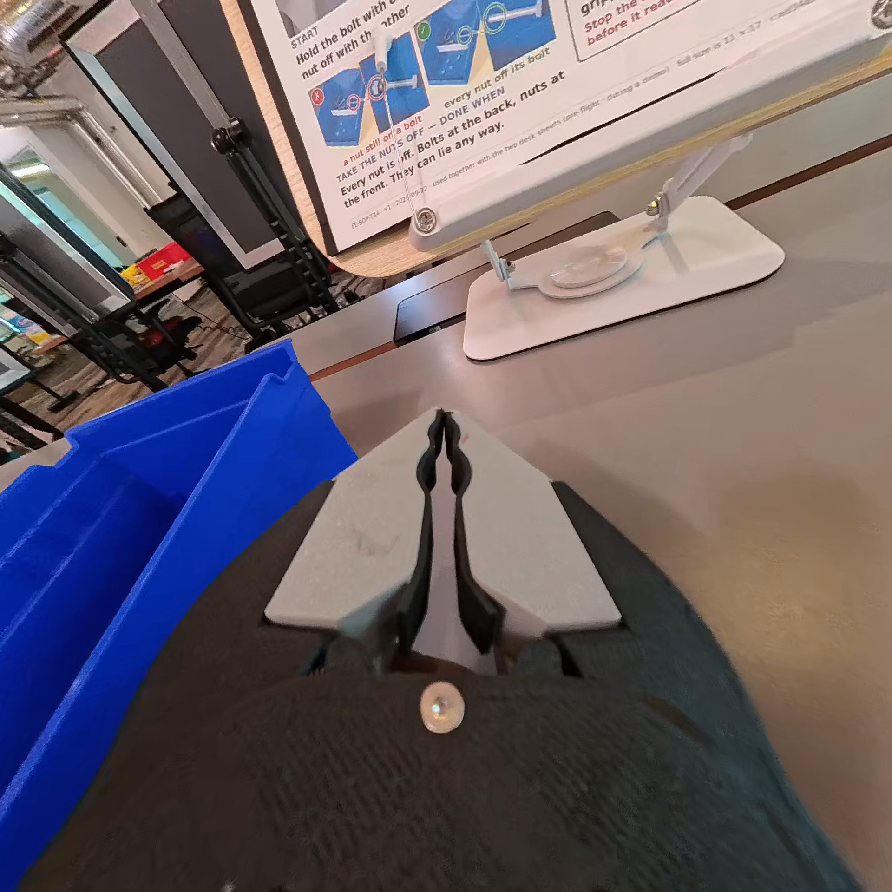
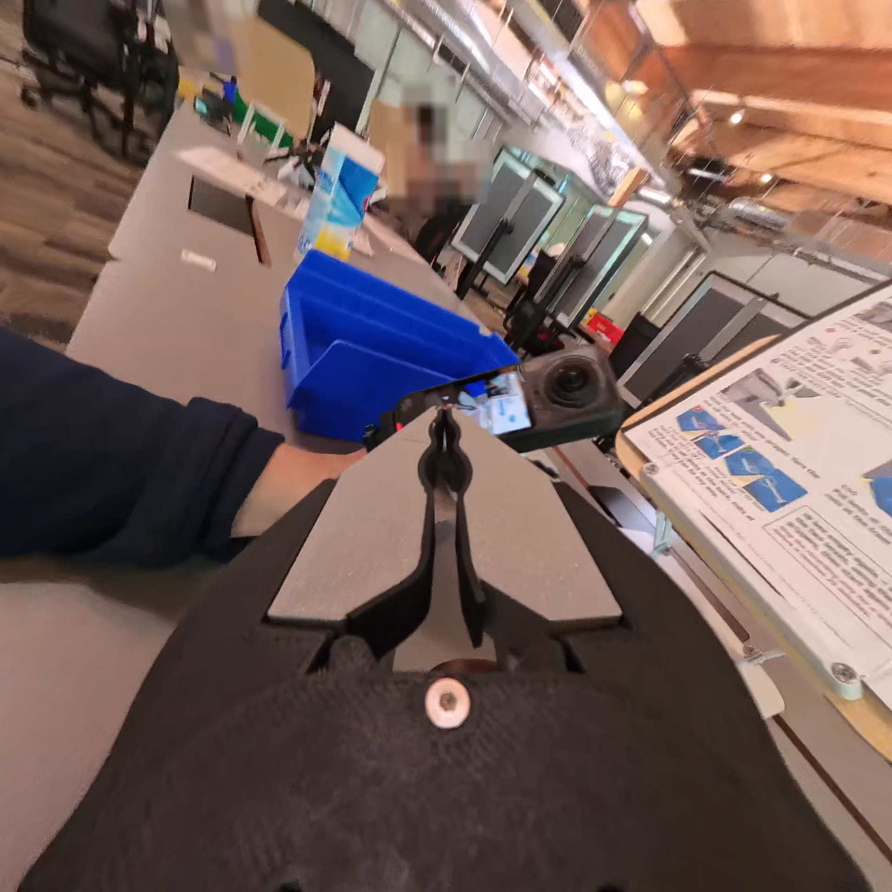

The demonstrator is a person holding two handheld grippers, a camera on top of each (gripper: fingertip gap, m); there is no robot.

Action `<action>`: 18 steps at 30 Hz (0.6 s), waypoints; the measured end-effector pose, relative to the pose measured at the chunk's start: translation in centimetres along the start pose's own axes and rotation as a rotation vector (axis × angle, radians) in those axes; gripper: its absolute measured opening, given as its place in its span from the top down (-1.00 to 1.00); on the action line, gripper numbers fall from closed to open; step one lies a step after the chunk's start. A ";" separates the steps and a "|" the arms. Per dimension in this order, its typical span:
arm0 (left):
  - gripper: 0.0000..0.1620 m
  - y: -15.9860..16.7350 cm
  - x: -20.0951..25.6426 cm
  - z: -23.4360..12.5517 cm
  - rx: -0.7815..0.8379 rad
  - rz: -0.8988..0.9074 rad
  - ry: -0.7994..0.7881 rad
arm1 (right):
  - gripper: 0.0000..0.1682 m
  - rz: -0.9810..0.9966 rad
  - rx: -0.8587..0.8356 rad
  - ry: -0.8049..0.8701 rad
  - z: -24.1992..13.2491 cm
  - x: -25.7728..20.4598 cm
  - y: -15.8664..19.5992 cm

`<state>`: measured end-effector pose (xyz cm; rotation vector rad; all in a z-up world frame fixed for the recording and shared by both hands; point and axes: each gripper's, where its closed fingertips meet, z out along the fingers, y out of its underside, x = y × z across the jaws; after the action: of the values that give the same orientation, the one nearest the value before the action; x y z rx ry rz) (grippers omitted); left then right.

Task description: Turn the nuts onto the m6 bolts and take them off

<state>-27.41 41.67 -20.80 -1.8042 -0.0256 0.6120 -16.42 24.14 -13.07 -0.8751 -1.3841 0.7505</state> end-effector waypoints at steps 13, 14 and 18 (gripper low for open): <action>1.00 0.0 0.2 0.0 -0.004 0.055 -0.034 | 1.00 -0.094 -0.153 0.024 2.2 -1.7 2.1; 1.00 -0.1 0.2 0.0 -0.002 0.057 -0.034 | 1.00 -0.096 -0.168 0.029 2.3 -1.6 2.4; 1.00 0.0 0.4 0.0 -0.005 0.072 -0.034 | 1.00 -0.089 -0.185 0.029 2.5 -1.7 2.8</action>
<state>-27.07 41.84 -20.94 -1.8059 0.0149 0.6942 -18.83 24.26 -16.39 -0.9577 -1.4737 0.5462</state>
